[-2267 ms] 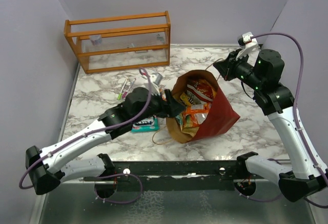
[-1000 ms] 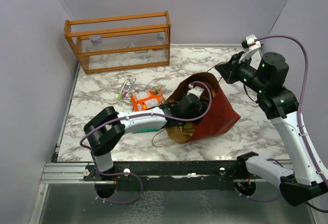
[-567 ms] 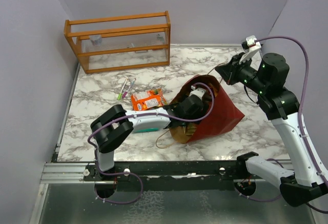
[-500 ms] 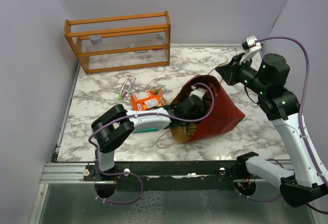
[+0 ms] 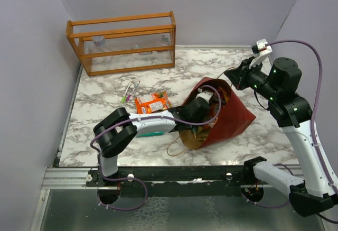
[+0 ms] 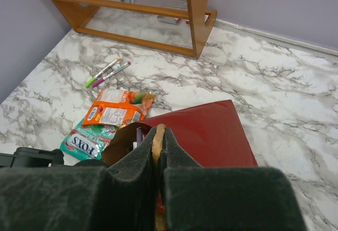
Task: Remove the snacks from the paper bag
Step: Take out the snack from the paper bag.
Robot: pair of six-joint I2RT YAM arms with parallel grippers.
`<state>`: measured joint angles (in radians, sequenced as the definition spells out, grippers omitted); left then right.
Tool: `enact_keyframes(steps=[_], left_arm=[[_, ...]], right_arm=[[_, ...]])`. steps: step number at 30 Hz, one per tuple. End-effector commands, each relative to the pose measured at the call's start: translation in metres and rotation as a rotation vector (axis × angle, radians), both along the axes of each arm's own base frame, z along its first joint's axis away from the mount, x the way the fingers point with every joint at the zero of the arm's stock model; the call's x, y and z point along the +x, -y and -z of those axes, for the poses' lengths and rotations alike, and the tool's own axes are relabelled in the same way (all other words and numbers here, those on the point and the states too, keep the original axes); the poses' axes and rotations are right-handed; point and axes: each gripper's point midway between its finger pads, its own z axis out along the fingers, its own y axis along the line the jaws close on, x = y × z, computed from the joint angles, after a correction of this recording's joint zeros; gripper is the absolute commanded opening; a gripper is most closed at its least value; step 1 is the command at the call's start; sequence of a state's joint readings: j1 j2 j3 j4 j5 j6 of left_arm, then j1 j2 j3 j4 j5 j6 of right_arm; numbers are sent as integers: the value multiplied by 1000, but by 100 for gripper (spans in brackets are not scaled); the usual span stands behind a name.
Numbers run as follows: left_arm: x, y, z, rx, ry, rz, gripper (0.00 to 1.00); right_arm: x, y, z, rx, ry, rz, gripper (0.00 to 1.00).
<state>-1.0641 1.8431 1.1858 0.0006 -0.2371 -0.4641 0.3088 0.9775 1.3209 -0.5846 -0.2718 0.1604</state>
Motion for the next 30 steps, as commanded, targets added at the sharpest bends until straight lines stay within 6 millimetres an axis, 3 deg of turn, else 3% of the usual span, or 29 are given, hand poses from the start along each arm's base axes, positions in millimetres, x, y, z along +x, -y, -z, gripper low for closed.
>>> enact_keyframes(steps=[1,4,8,17,21,25,30], left_arm=[[-8,-12,-24,19,10,24,0],[-16,-11,-45,-26,12,63,0],[-38,-10,-92,-128,26,159,0],[-77,-28,-179,-286,92,329,0],[-80,-47,-206,-308,127,299,0],[-86,-67,-248,-374,190,279,0],[-61,-115,-285,-365,320,48,0]], right_arm=[[-8,7,-42,43,137,27,2],[-7,11,-38,33,134,47,2],[-5,16,-33,22,124,76,2],[-4,22,-20,21,106,115,2],[-3,34,-24,35,127,190,2],[-4,51,-30,56,155,284,2],[-10,55,-37,93,183,305,2]])
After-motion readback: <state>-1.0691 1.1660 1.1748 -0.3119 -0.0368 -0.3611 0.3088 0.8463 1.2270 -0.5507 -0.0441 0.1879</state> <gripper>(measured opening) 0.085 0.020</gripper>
